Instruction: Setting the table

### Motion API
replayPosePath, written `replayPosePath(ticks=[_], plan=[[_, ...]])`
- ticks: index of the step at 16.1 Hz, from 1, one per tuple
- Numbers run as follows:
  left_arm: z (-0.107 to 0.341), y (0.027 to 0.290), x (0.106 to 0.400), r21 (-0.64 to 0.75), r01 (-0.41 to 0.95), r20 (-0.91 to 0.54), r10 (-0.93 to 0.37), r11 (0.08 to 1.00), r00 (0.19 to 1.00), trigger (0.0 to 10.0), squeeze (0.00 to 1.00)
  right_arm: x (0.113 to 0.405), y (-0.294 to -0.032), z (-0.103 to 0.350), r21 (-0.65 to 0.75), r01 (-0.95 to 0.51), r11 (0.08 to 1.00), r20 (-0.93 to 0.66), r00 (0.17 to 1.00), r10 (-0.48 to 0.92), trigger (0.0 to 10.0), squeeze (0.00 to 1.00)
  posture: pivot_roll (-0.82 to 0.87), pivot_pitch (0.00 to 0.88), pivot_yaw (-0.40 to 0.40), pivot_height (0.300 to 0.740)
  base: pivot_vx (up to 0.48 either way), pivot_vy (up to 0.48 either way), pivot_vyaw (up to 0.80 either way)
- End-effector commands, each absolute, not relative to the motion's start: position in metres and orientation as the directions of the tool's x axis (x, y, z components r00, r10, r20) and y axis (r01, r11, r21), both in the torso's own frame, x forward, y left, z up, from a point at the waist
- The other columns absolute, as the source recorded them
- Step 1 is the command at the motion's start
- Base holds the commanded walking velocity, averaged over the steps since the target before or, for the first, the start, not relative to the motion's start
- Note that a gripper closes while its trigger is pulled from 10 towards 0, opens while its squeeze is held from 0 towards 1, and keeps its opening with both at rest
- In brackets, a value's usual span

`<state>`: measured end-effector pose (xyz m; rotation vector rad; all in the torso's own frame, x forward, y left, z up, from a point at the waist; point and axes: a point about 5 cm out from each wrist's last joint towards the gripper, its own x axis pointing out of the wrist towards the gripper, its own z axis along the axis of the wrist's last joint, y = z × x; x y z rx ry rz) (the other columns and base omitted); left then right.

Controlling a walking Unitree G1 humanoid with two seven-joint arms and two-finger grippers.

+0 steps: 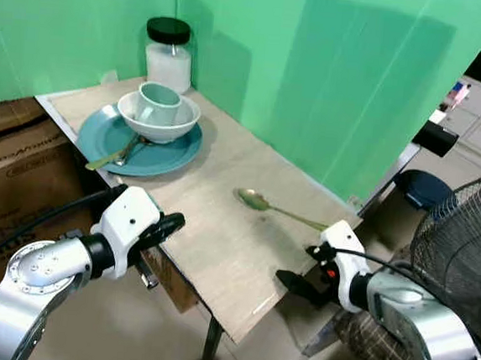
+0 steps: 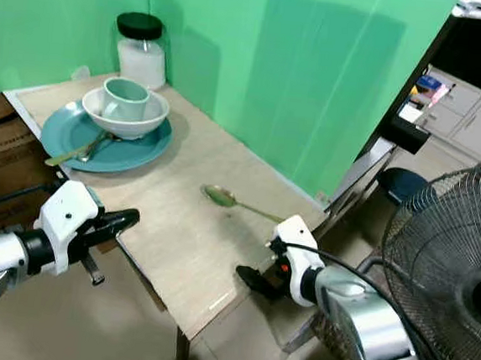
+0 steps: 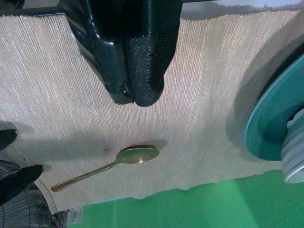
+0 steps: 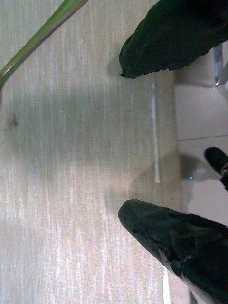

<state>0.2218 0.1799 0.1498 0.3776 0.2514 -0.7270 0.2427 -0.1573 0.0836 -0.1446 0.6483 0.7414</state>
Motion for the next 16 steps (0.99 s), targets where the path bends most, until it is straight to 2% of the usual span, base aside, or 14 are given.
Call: replayPosePath(ticks=[1,4,7,8,9,16], plan=[[0.151,0.177,0.223,0.248,0.698,-0.349,-0.610,0.672,0.712,10.0,0.00,0.242,-0.165,0.088,0.089,-0.651,0.754,-0.598,0.570,0.563,10.0,0.00,0.14,0.000,-0.098,0.740,0.000,0.000,0.00],[0.150,0.179,0.222,0.256,0.695,-0.354,-0.604,0.672,0.714,10.0,0.00,0.248,-0.181,0.104,0.045,-0.637,0.770,-0.573,0.614,0.542,10.0,0.00,0.14,0.000,-0.103,0.740,0.000,0.000,0.00],[0.151,0.179,0.222,0.263,0.690,-0.349,-0.601,0.674,0.719,10.0,0.00,0.268,-0.175,0.126,0.004,-0.668,0.744,-0.421,0.674,0.607,10.0,0.00,0.14,0.000,-0.106,0.740,0.000,0.000,0.00],[0.151,0.180,0.221,0.263,0.694,-0.353,-0.603,0.670,0.716,10.0,0.00,0.273,-0.169,0.131,0.018,-0.691,0.723,-0.373,0.666,0.646,10.0,0.27,0.14,0.000,-0.106,0.740,0.000,0.000,0.00],[0.150,0.181,0.220,0.259,0.701,-0.362,-0.606,0.664,0.708,10.0,0.00,0.281,-0.161,0.132,0.027,-0.722,0.691,-0.352,0.640,0.683,10.0,1.00,0.14,0.000,-0.106,0.740,0.000,0.000,0.00],[0.146,0.181,0.211,0.210,0.772,-0.419,-0.658,0.600,0.625,10.0,0.00,0.330,-0.124,0.109,0.011,-0.824,0.567,-0.461,0.499,0.734,10.0,1.00,0.15,0.000,-0.120,0.740,0.000,0.000,0.00]])
